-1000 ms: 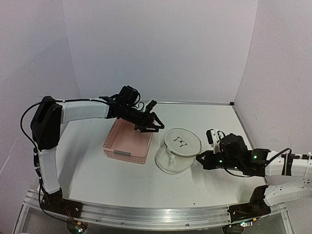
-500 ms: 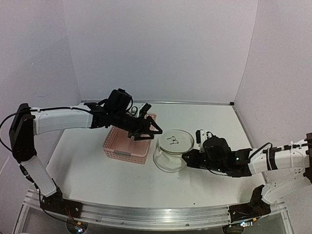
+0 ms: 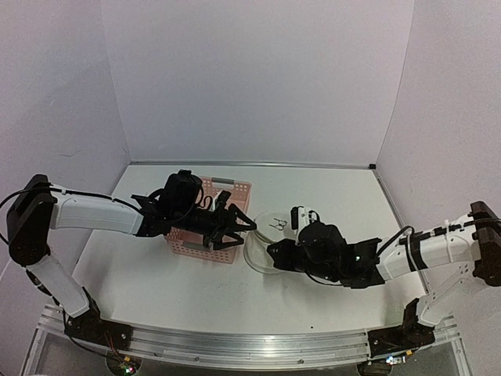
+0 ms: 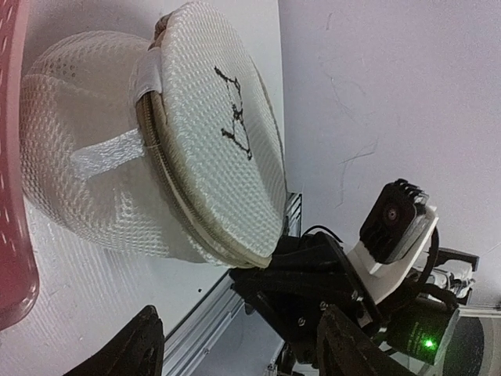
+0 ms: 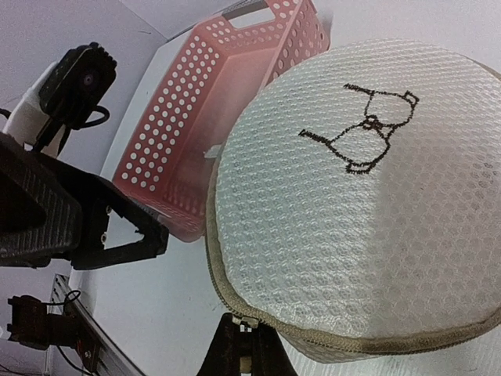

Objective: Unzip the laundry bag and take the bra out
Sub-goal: Adjust the laundry bag at the center of the board, then hold the laundry bag at the center of the board.

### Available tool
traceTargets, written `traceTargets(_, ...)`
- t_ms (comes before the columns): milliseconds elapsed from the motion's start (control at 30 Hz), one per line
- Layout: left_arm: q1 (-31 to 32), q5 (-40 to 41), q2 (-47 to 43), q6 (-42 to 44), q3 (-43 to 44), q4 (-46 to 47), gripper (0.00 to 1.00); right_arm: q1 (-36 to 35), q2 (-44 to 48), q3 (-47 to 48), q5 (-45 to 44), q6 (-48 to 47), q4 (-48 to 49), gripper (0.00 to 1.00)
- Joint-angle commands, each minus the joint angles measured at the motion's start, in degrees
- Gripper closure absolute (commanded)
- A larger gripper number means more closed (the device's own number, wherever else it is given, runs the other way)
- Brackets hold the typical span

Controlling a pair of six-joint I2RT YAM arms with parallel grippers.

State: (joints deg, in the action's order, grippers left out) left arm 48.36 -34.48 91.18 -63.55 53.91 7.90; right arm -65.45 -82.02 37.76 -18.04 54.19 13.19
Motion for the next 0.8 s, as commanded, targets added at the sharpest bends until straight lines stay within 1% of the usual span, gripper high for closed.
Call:
traceTargets(0, 0.3, 1.7, 2.0, -5.3, 0.4, 8.7, 0.32, -1.4, -0.7, 2.9, -1.9, -0.5, 3.1, 1.00)
traceTargets(133, 0.6, 0.5, 5.5, -6.7, 1.8, 11.0, 0.32, -2.4, -0.7, 2.7, -3.0, -0.8, 3.1, 1.00)
traceTargets(300, 1.4, -0.4, 9.8, -7.5, 4.2, 11.7, 0.34, -2.9, -0.3, 2.2, -3.5, -0.8, 3.3, 1.00)
traceTargets(433, 1.7, -1.3, 12.8, -7.9, 6.3, 12.3, 0.37, -3.2, -0.2, 1.4, -3.6, -0.8, 3.5, 1.00)
traceTargets(500, 1.9, -2.0, 14.0, -8.0, 7.3, 12.5, 0.42, -3.2, -0.1, 0.8, -3.5, -0.8, 3.6, 1.00)
traceTargets(600, 1.9, -2.4, 14.7, -8.2, 8.3, 12.8, 0.52, -3.4, 0.1, -0.1, -3.2, -0.8, 3.7, 1.00)
traceTargets(700, 1.9, -2.7, 14.9, -8.1, 9.0, 12.8, 0.62, -3.5, 0.4, -1.0, -3.3, -0.6, 3.7, 1.00)
traceTargets(767, 1.9, -2.8, 14.8, -8.0, 9.1, 12.8, 0.72, -3.6, 0.8, -1.8, -3.4, -0.4, 3.7, 1.00)
